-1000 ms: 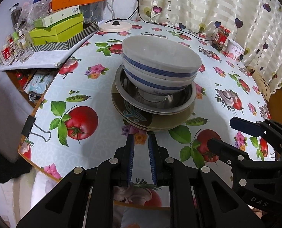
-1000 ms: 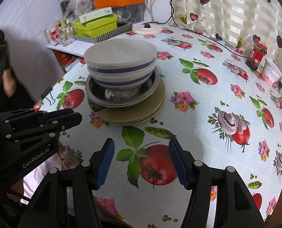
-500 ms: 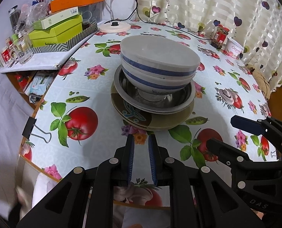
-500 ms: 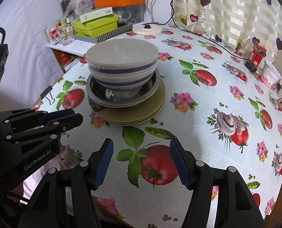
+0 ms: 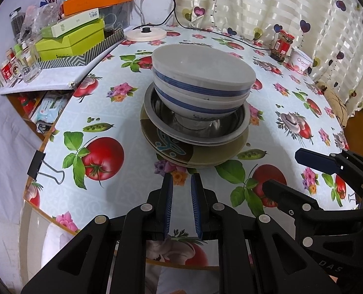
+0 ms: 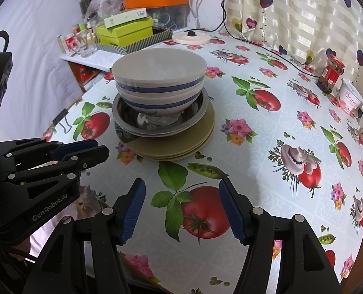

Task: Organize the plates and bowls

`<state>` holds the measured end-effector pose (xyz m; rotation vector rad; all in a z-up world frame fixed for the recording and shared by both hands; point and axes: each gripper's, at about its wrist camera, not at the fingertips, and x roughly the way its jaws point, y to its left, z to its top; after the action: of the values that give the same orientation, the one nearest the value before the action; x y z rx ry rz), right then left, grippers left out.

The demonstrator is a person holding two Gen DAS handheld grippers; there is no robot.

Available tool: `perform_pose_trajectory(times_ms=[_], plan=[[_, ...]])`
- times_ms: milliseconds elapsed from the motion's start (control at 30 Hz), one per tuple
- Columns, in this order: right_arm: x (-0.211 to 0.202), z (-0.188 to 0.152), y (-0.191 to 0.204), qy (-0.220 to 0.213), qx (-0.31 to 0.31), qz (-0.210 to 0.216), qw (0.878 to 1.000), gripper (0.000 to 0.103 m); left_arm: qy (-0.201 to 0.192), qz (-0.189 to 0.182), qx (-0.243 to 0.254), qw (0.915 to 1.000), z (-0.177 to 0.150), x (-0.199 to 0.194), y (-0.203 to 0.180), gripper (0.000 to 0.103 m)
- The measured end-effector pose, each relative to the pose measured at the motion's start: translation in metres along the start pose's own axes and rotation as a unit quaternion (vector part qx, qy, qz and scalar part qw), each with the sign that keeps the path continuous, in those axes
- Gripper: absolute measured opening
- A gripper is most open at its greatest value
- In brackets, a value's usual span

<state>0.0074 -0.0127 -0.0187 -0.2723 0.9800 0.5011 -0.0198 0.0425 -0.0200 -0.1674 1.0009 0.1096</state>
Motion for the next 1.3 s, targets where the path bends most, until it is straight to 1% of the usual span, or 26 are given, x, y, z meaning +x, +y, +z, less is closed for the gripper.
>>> perform_pose_trajectory(times_ms=[1300], plan=[[0.0021,0.0006,0.0051,0.003,-0.002,-0.003,1.000,0.065,0.004,-0.002,-0.001,1.0000,-0.0027,0.0037,-0.0006,0.016]])
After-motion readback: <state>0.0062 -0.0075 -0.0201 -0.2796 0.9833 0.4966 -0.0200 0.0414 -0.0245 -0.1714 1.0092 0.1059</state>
